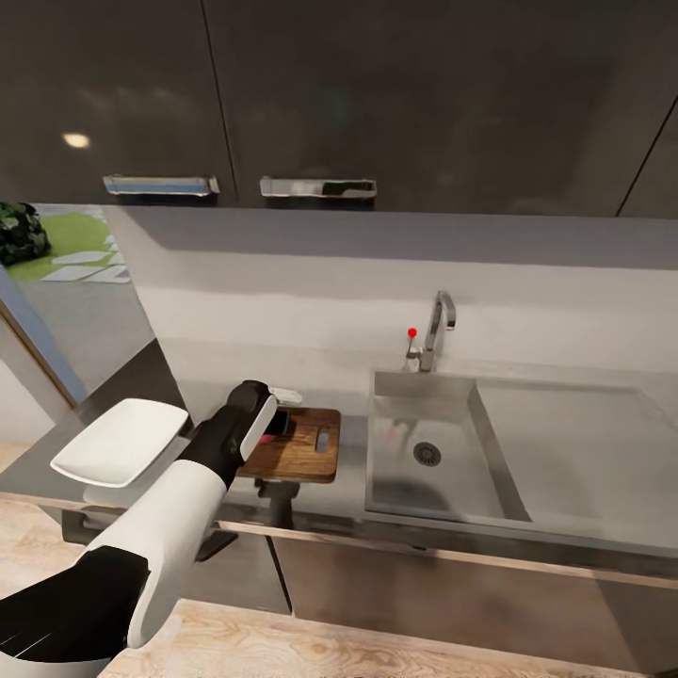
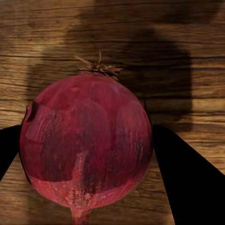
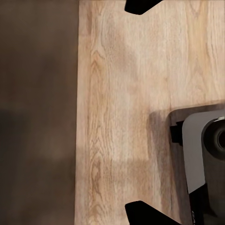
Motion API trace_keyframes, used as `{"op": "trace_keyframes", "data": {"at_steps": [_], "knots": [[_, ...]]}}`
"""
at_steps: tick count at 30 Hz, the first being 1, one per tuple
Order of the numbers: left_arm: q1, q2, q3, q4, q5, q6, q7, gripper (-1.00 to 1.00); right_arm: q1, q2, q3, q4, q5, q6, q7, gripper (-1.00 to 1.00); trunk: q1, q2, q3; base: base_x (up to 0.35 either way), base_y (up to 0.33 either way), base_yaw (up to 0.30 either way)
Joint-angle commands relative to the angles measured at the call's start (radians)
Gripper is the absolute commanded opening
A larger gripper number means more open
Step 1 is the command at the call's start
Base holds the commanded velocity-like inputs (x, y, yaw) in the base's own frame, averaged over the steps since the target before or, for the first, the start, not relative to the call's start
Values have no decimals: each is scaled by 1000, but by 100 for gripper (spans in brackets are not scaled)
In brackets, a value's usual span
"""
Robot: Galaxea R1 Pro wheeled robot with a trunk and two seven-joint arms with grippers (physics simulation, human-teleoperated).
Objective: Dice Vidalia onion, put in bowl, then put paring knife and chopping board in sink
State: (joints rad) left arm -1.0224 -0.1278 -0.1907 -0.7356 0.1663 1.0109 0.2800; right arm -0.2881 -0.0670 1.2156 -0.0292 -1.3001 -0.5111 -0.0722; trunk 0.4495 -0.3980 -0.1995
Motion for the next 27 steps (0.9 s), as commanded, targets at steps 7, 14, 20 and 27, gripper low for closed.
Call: {"op": "trace_keyframes", "data": {"at_steps": [7, 14, 20, 27], "knots": [[-1, 0, -3, 4, 10, 3, 8, -100, 0, -1, 9, -3, -4, -1, -7, 100, 1, -2, -9, 0, 0, 0], [-1, -1, -3, 6, 10, 3, 8, -100, 0, -3, 10, -3, 1, -3, 1, 100, 1, -2, -11, 0, 0, 0], [-1, -1, -3, 8, 10, 3, 8, -100, 0, -3, 10, -3, 2, -3, 0, 100, 1, -2, -11, 0, 0, 0], [-1, -1, -3, 10, 10, 3, 8, -100, 0, -1, 10, -3, 0, -3, -1, 100, 1, -2, -11, 0, 0, 0]]}}
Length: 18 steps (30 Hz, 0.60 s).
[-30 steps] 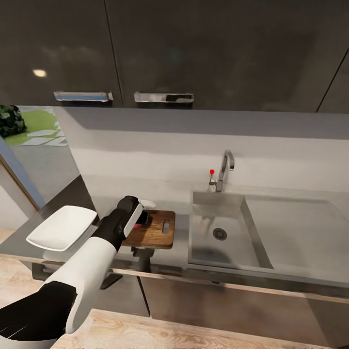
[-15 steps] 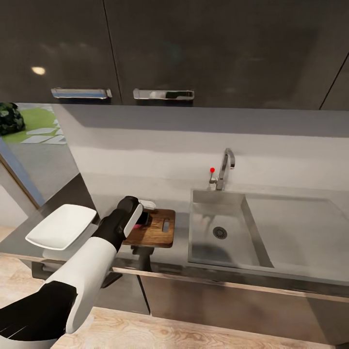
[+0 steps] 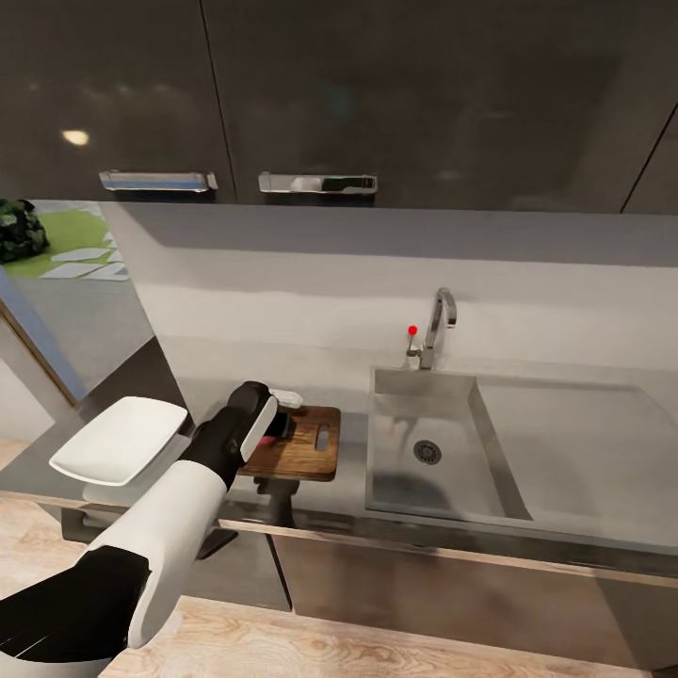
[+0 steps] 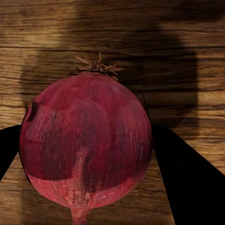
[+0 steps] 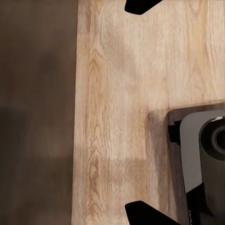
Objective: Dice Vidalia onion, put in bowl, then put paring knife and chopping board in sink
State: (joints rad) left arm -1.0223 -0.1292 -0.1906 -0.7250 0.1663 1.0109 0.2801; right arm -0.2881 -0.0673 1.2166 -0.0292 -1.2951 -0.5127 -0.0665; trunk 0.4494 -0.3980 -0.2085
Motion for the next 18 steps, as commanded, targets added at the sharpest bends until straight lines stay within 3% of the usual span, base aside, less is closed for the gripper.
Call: {"op": "trace_keyframes", "data": {"at_steps": [1, 18], "knots": [[-1, 0, -3, -1, 10, 3, 8, -100, 0, -1, 8, -3, -5, -1, -7, 100, 1, -2, -2, 0, 0, 0], [-1, 0, -3, -3, 9, 3, 8, -100, 0, 0, 8, -3, -7, -1, -6, 100, 1, -2, -2, 68, 0, 0]]}}
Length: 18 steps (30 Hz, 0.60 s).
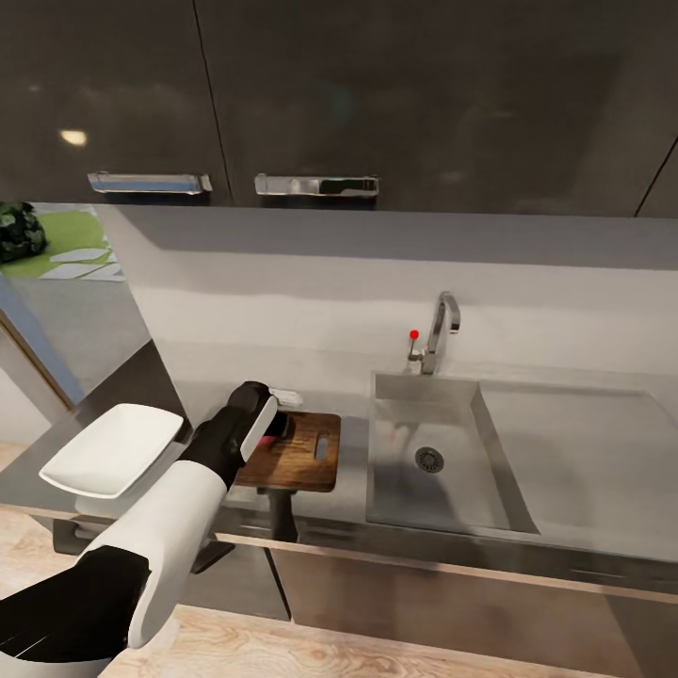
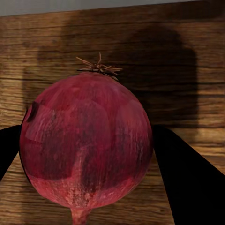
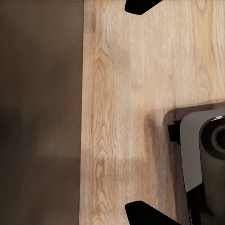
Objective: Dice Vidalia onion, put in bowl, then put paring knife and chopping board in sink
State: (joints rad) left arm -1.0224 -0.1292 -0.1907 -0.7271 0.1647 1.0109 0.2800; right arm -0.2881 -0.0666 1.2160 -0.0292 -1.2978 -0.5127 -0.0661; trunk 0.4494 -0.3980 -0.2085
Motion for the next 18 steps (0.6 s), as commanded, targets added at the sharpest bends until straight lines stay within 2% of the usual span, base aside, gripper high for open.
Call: {"op": "trace_keyframes", "data": {"at_steps": [1, 18], "knots": [[-1, 0, -3, 0, 10, 3, 8, -100, 0, -1, 8, -3, -5, -1, -7, 100, 1, -2, -2, 3, 0, 0], [-1, 0, -3, 3, 12, 3, 8, -100, 0, 1, 8, -4, -5, 0, -7, 100, 1, -2, -6, 0, 0, 0]]}}
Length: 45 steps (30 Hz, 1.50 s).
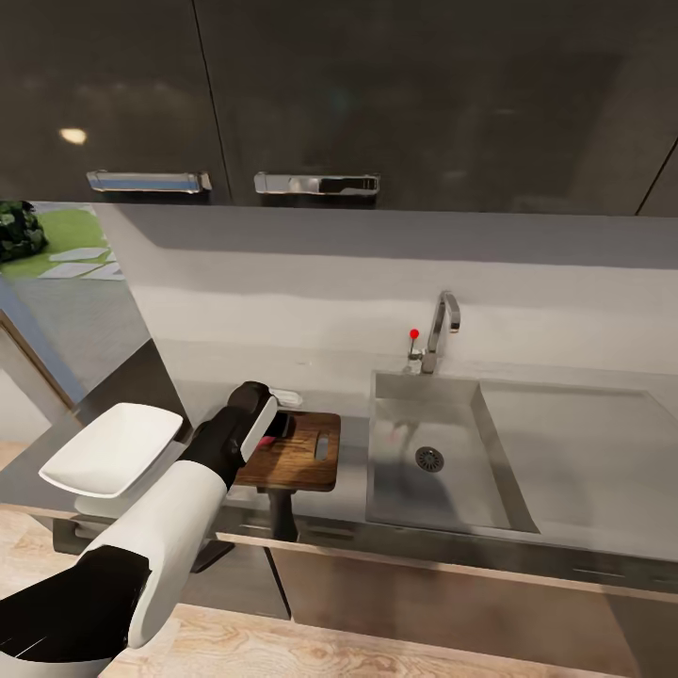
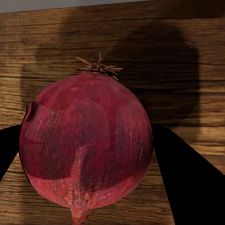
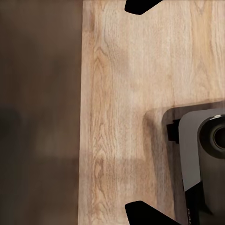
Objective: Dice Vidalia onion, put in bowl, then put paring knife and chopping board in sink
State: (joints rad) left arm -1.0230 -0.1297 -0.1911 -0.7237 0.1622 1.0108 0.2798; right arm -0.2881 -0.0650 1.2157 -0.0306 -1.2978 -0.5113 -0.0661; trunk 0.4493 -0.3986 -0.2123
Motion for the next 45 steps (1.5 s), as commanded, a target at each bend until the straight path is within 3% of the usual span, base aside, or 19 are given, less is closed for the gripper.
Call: {"op": "trace_keyframes", "data": {"at_steps": [1, 29, 30, 45], "knots": [[0, 1, -2, 0, 14, 3, 9, -100, 0, -1, 8, -3, -5, -1, -7, 100, 1, -1, -3, 0, 0, 0], [0, 1, -2, 20, 13, 3, 9, -100, 0, -1, 8, -3, -6, -1, -6, 100, 1, -1, -7, 0, 0, 0], [-1, 1, -2, 21, 13, 3, 9, 100, 0, -1, 8, -3, -6, -1, -6, 100, 1, -1, -7, 0, 0, 0], [0, 2, -2, 21, 14, 3, 9, 100, 0, -1, 8, -3, -5, -1, -6, 100, 1, -1, -7, 0, 0, 0]]}}
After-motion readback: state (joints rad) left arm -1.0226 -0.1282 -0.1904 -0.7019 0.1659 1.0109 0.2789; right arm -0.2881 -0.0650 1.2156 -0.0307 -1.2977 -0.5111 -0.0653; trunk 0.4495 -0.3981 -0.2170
